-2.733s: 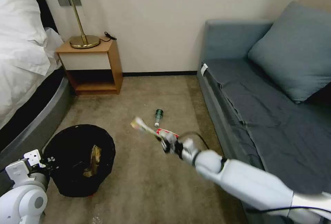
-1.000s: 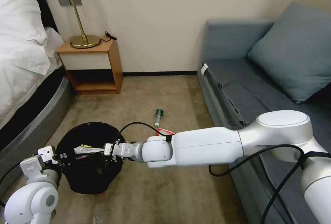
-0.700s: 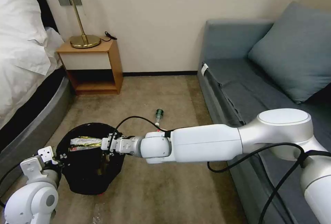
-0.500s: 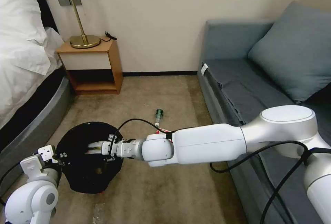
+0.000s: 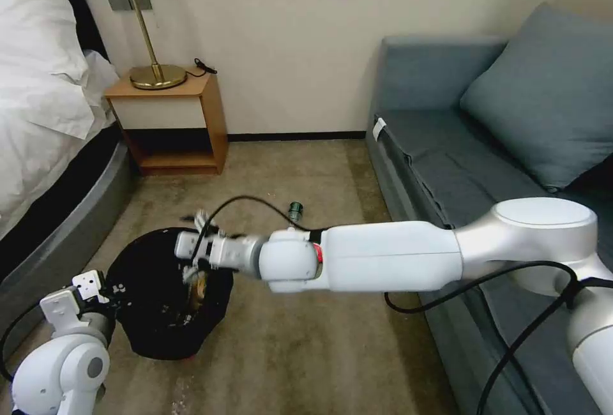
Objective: Pick up the trash bin, then pick up the garbage on the floor and place it into the trash bin.
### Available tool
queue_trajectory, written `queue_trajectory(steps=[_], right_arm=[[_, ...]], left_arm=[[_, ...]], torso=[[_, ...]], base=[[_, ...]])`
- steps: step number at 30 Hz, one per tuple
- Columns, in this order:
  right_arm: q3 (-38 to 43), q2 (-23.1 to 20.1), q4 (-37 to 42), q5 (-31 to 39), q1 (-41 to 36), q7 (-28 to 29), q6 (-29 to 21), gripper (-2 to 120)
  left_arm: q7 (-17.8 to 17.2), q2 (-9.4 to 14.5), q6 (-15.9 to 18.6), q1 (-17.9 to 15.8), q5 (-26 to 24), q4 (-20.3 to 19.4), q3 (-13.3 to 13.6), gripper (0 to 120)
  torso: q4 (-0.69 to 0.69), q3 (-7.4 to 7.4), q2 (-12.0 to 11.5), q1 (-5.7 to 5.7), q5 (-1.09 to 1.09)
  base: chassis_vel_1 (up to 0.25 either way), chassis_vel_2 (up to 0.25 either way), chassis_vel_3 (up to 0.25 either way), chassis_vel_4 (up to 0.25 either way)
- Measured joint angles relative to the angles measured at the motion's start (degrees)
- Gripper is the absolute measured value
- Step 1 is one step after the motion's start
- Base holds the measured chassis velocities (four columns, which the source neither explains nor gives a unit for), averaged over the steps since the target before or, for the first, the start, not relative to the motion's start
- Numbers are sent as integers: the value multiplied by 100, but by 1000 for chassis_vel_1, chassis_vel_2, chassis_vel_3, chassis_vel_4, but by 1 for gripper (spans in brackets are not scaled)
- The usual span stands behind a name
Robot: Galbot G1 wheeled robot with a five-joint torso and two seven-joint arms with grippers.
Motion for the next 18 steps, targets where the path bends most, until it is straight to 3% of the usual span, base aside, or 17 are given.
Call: queue_trajectory(steps=[3,5,7,9,11,13,17,18], right_arm=[[724,-361,271,304,-457,208,162,100],[1893,-829,647,608,-1168,475,319,100],[2182,-956,741,631,-1339,525,376,100],[3325,-1375,1219,648,-2185,699,542,100],[3658,-1475,1417,658,-2536,777,556,100],[4837,-1708,2126,723,-3716,1057,555,100],[5947,-1814,2740,740,-4941,1431,448,100],[6528,-1827,3015,479,-5768,1537,408,100]], left_arm=[[16,-5,-35,1,-8,-7,-43,3],[33,-20,-60,6,-9,-40,-119,3],[36,-31,-64,6,-14,-47,-148,3],[38,-97,-73,-4,-28,-50,-223,3],[40,-126,-80,-11,-28,-47,-240,3],[43,-208,-102,-24,-26,-23,-264,3],[48,-248,-108,-28,-6,-6,-264,3],[52,-250,-116,-34,4,8,-265,3]], torso=[[0,0,0,0,1],[-3,0,0,0,3],[-3,0,-1,0,4],[-2,0,0,0,2],[-2,0,0,0,2],[-2,-1,0,0,3],[-3,-1,0,0,2],[-3,-1,0,-1,2]], base=[[0,0,0,0],[0,0,0,0],[0,0,0,0],[0,0,0,0],[0,0,0,0],[0,0,0,0],[0,0,0,0],[0,0,0,0]])
